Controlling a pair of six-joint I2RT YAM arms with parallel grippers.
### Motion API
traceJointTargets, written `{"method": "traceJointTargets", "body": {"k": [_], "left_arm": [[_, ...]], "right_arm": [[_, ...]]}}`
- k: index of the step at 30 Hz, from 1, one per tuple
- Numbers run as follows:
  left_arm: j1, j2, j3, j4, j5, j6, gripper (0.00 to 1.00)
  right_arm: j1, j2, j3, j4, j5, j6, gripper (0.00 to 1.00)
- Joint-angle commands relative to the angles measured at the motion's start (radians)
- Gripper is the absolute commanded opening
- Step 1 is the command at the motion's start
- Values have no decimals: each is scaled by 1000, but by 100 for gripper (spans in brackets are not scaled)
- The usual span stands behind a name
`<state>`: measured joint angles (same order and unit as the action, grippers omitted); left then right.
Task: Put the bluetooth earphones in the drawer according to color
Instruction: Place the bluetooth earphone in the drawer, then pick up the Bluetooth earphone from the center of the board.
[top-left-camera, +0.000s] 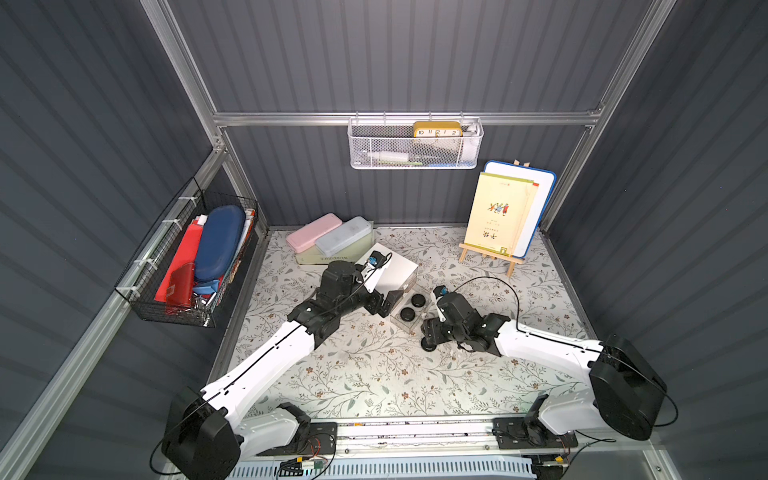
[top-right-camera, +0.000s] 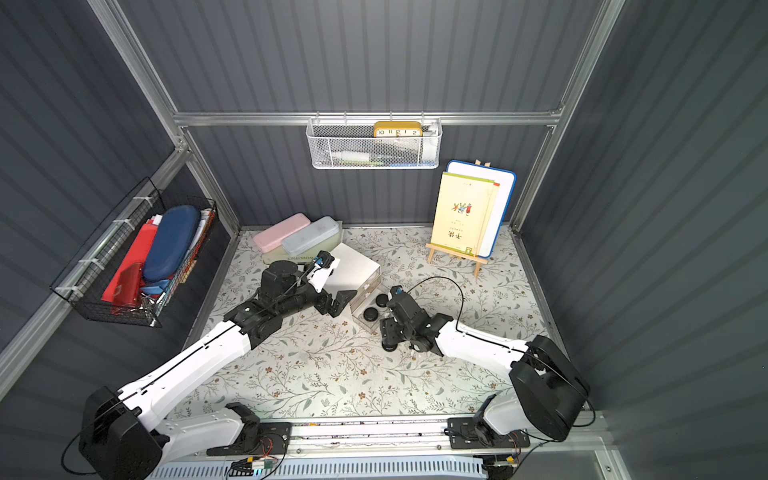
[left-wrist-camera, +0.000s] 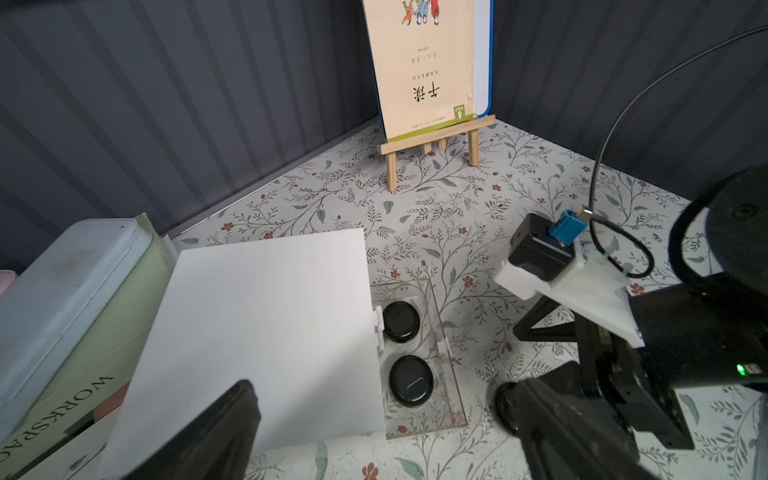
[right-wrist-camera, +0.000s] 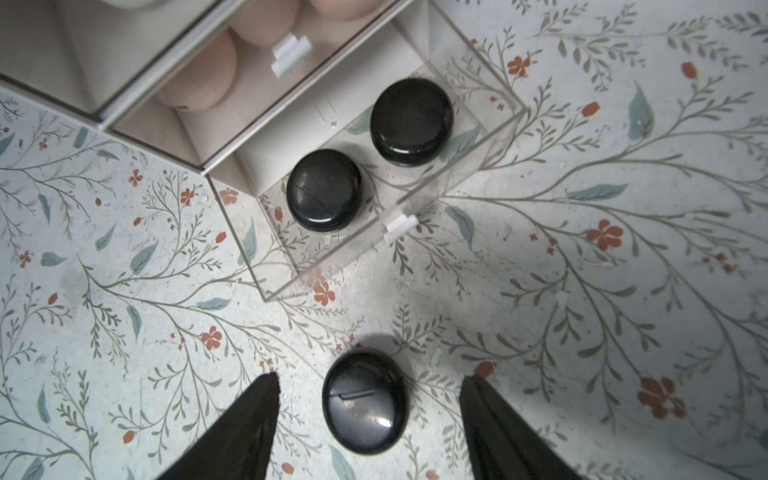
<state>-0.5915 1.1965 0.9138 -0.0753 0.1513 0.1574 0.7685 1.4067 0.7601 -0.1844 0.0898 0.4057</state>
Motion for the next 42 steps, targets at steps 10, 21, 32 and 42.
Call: {"method": "traceJointTargets", "body": {"k": [10,21,32,42], "left_arm": [[-34,-75,-58,-29,-41,-24,100],[-42,-73,-83,-54,-78,60,99],[-49,-121,-123,-74,-70,129,99],[-52,-112,-105,-132,-93,159,99]], "right_arm": [[45,-19,-58,-46,58,72,74],[89,95,29,-98,95,76,74],[93,190,63,-101,94,127,73],[92,241,109,-129,98,125,72]]}}
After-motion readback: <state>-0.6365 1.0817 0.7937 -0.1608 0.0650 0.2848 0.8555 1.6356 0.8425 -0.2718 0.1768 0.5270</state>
